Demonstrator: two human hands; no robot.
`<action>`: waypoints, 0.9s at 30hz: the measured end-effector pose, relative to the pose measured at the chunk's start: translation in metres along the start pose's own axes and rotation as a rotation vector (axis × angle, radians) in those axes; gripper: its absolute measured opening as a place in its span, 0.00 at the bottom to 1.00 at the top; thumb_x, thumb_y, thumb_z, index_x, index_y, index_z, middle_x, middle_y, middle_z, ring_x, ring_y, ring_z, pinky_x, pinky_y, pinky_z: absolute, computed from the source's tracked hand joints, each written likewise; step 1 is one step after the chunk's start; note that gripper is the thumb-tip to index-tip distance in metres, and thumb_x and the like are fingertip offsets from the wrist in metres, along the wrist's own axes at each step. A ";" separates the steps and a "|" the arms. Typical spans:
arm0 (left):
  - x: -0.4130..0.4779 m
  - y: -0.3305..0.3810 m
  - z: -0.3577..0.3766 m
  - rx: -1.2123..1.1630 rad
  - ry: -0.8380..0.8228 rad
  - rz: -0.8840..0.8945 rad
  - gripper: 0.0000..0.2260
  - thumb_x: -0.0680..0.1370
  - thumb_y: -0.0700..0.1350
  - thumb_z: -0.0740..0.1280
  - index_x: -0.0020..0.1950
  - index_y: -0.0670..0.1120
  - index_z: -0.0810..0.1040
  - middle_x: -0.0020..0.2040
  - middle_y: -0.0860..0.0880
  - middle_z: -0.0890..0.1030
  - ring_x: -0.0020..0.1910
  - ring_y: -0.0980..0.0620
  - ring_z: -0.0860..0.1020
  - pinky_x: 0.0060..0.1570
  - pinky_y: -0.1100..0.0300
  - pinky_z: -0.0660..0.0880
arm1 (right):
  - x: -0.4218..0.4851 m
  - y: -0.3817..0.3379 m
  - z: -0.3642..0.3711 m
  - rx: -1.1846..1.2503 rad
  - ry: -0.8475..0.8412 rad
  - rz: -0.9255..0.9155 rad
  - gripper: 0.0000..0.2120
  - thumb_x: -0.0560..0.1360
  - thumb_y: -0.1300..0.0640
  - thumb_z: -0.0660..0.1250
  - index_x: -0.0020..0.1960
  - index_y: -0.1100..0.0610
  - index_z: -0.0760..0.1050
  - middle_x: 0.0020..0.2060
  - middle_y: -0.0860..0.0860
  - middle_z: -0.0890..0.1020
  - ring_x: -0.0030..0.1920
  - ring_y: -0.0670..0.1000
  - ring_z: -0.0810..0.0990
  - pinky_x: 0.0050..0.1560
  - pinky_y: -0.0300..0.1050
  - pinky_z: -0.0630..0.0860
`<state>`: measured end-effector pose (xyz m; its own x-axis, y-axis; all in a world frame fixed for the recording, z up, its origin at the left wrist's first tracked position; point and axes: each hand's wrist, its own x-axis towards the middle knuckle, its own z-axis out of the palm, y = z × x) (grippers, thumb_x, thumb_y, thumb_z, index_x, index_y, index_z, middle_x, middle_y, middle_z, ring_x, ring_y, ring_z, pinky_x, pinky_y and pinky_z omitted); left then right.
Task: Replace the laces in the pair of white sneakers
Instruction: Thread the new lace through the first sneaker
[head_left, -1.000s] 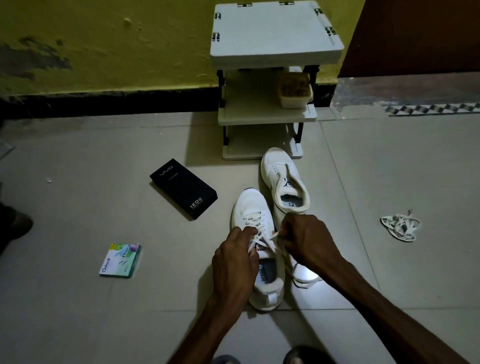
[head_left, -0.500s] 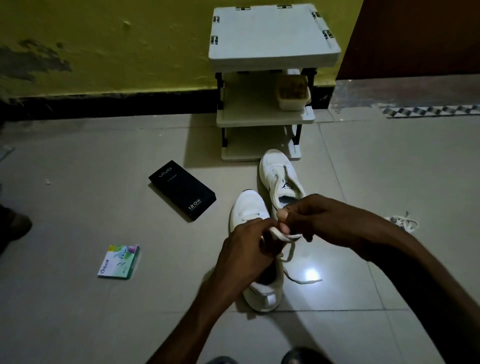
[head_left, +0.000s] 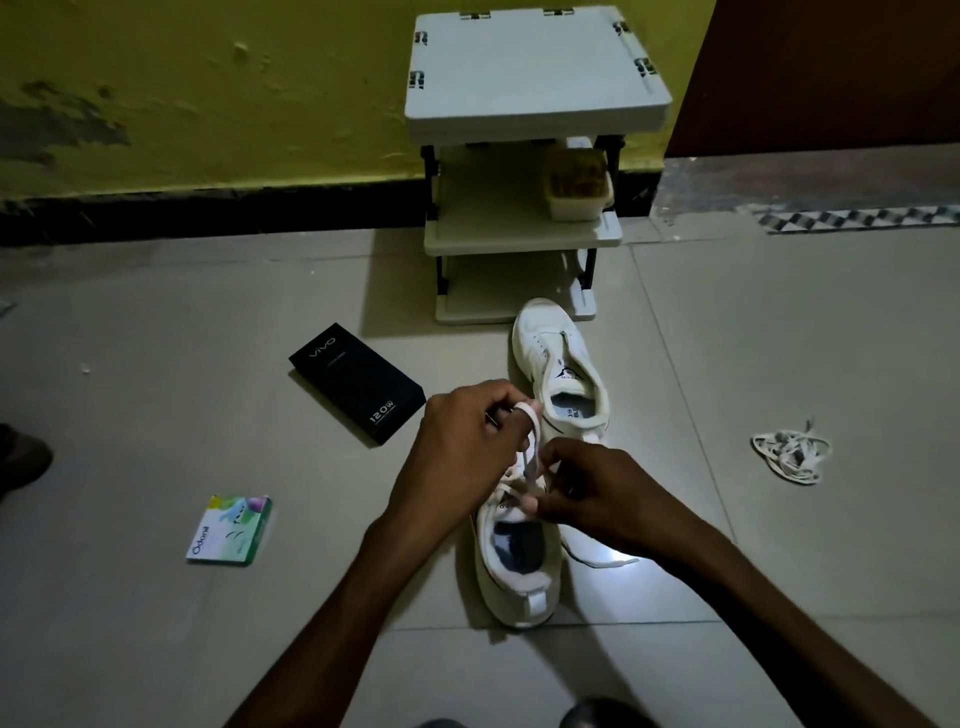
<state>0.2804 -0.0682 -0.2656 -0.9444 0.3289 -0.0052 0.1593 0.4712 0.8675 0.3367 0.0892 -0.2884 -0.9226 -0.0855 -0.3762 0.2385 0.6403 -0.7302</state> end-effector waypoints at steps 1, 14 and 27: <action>0.001 0.004 -0.002 0.001 0.004 0.018 0.07 0.78 0.47 0.68 0.42 0.48 0.82 0.30 0.53 0.80 0.29 0.58 0.78 0.31 0.64 0.74 | 0.002 -0.001 0.003 -0.046 0.043 -0.018 0.12 0.71 0.43 0.73 0.48 0.45 0.74 0.32 0.45 0.79 0.31 0.37 0.75 0.33 0.31 0.68; 0.015 0.022 -0.045 -0.016 0.111 0.062 0.04 0.77 0.44 0.69 0.45 0.48 0.84 0.32 0.54 0.81 0.30 0.60 0.78 0.30 0.69 0.72 | -0.007 -0.028 -0.024 0.125 0.230 -0.222 0.19 0.70 0.37 0.65 0.38 0.52 0.82 0.31 0.53 0.81 0.33 0.51 0.79 0.37 0.46 0.75; 0.002 0.016 -0.036 -0.164 0.064 -0.057 0.01 0.77 0.44 0.69 0.49 0.49 0.79 0.40 0.48 0.82 0.35 0.53 0.82 0.34 0.60 0.78 | 0.005 -0.053 -0.028 0.232 0.129 -0.136 0.11 0.80 0.66 0.61 0.41 0.70 0.75 0.33 0.55 0.81 0.30 0.46 0.79 0.34 0.40 0.76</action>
<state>0.2706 -0.0897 -0.2335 -0.9677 0.2503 -0.0292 0.0611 0.3457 0.9363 0.3111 0.0759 -0.2359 -0.9782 -0.0508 -0.2014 0.1596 0.4365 -0.8854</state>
